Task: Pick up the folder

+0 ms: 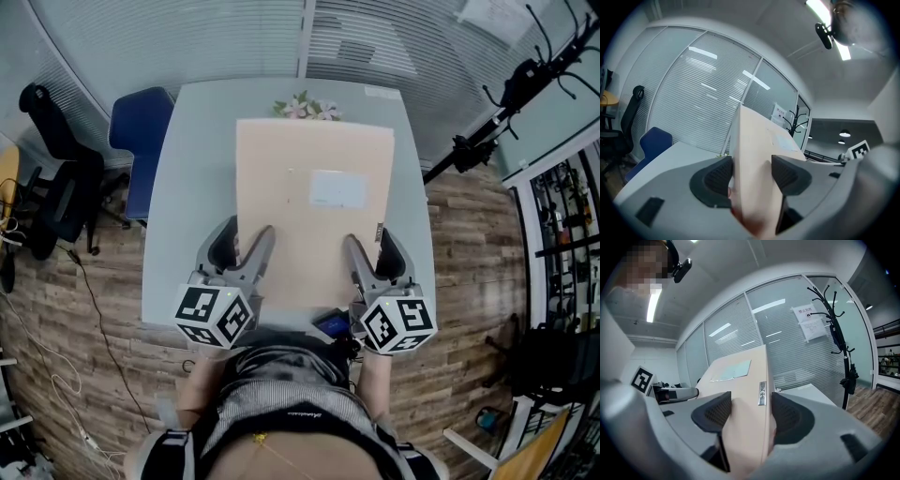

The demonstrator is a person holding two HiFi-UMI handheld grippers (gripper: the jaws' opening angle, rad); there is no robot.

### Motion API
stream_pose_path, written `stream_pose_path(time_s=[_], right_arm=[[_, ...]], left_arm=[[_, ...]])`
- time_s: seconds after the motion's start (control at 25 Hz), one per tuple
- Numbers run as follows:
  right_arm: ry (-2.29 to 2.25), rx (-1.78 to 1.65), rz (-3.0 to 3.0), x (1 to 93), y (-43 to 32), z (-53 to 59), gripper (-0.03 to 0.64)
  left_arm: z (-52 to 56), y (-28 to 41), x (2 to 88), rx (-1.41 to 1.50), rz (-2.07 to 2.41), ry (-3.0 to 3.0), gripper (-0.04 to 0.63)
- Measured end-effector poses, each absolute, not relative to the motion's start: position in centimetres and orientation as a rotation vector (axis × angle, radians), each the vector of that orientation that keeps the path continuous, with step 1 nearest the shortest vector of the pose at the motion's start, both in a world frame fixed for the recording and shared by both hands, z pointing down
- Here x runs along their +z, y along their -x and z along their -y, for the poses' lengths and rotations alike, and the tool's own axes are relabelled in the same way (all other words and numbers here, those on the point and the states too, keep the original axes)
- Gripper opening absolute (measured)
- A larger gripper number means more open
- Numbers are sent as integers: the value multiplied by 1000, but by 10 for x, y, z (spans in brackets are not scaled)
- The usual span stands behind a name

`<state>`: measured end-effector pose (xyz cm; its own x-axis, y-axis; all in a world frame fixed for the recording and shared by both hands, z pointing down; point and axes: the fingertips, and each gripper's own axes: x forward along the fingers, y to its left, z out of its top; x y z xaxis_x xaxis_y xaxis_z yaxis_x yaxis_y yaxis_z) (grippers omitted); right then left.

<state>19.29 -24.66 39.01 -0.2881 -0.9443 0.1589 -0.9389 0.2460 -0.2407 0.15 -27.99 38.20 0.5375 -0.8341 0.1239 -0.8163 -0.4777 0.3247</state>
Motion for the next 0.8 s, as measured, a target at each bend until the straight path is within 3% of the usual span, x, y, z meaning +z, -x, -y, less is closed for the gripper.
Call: stream_pose_path(time_s=[0.8], right_arm=[[1849, -449, -2491, 394, -206, 248, 268]], left_arm=[[278, -14, 387, -75, 1393, -2417, 259]])
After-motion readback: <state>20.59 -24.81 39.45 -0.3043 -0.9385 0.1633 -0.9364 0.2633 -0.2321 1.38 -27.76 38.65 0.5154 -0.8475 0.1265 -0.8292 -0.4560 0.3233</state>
